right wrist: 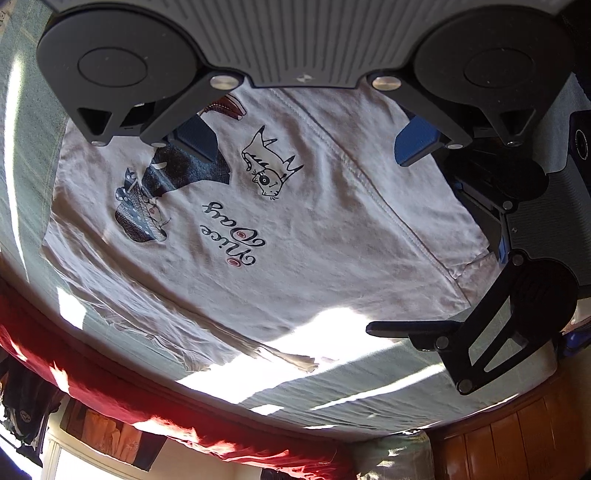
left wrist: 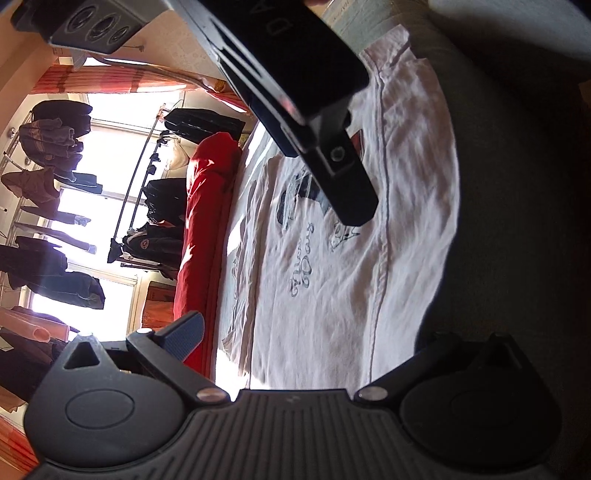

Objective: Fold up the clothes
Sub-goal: 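Close both tools on the shirt hem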

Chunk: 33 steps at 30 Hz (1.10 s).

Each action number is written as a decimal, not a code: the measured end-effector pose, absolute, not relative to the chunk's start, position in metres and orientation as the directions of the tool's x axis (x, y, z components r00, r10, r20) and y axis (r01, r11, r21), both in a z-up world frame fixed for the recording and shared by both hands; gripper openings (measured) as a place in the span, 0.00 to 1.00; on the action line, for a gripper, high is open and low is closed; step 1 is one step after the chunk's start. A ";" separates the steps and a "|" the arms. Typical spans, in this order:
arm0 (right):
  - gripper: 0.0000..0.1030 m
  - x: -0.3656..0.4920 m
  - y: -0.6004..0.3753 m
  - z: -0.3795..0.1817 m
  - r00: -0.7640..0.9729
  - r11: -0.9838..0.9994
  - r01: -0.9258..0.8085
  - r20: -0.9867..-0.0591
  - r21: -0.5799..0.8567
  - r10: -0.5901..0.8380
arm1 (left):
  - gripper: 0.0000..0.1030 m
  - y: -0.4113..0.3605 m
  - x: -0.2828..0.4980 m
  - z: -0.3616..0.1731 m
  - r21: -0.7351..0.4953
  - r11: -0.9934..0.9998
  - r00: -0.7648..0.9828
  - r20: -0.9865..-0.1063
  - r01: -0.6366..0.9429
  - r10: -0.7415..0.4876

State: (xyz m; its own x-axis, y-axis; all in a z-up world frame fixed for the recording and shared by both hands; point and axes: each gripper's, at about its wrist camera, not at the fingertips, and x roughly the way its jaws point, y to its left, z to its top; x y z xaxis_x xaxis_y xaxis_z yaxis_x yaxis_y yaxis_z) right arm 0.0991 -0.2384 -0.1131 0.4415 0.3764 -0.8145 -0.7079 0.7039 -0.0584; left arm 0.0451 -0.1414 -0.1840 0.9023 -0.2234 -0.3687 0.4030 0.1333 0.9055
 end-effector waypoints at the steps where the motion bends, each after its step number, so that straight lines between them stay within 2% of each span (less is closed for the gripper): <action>1: 1.00 0.098 -0.237 -0.112 0.445 0.698 -0.713 -0.814 -0.069 0.373 | 0.98 -0.140 0.047 -0.181 0.900 0.145 0.899 -0.376 0.412 -0.222; 3: 1.00 0.093 -0.235 -0.114 0.438 0.676 -0.732 -0.816 -0.080 0.378 | 0.92 -0.136 0.049 -0.172 0.880 0.175 0.889 -0.402 0.441 -0.218; 7: 1.00 0.081 -0.223 -0.121 0.395 0.597 -0.798 -0.821 -0.084 0.413 | 0.92 -0.133 0.053 -0.157 0.864 0.218 0.886 -0.411 0.453 -0.212; 12: 1.00 0.072 -0.193 -0.135 0.498 0.531 -0.800 -0.802 -0.279 0.330 | 0.92 -0.132 0.057 -0.149 0.863 0.228 0.888 -0.408 0.451 -0.211; 17: 1.00 0.072 -0.168 -0.164 0.637 0.443 -0.730 -0.754 -0.521 0.163 | 0.93 -0.127 0.058 -0.149 0.853 0.239 0.883 -0.426 0.465 -0.199; 23: 1.00 0.067 -0.186 -0.167 0.732 0.387 -0.642 -0.679 -0.661 0.054 | 0.93 -0.107 0.052 -0.162 0.862 0.197 0.884 -0.446 0.467 -0.143; 29: 1.00 0.063 -0.224 -0.169 0.760 0.361 -0.596 -0.649 -0.718 -0.036 | 0.93 -0.076 0.049 -0.177 0.883 0.152 0.896 -0.441 0.443 -0.052; 33: 1.00 0.061 -0.233 -0.166 0.778 0.367 -0.571 -0.627 -0.735 -0.045 | 0.93 -0.070 0.050 -0.180 0.889 0.147 0.900 -0.435 0.433 -0.021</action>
State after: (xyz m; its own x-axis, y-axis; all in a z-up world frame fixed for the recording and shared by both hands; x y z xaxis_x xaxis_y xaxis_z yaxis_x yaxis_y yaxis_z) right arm 0.0607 -0.2331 -0.1658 0.7781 -0.0451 -0.6265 -0.5705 0.3665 -0.7350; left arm 0.0496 -0.0698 -0.1804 0.9003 -0.0211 -0.4348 0.4330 0.1470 0.8893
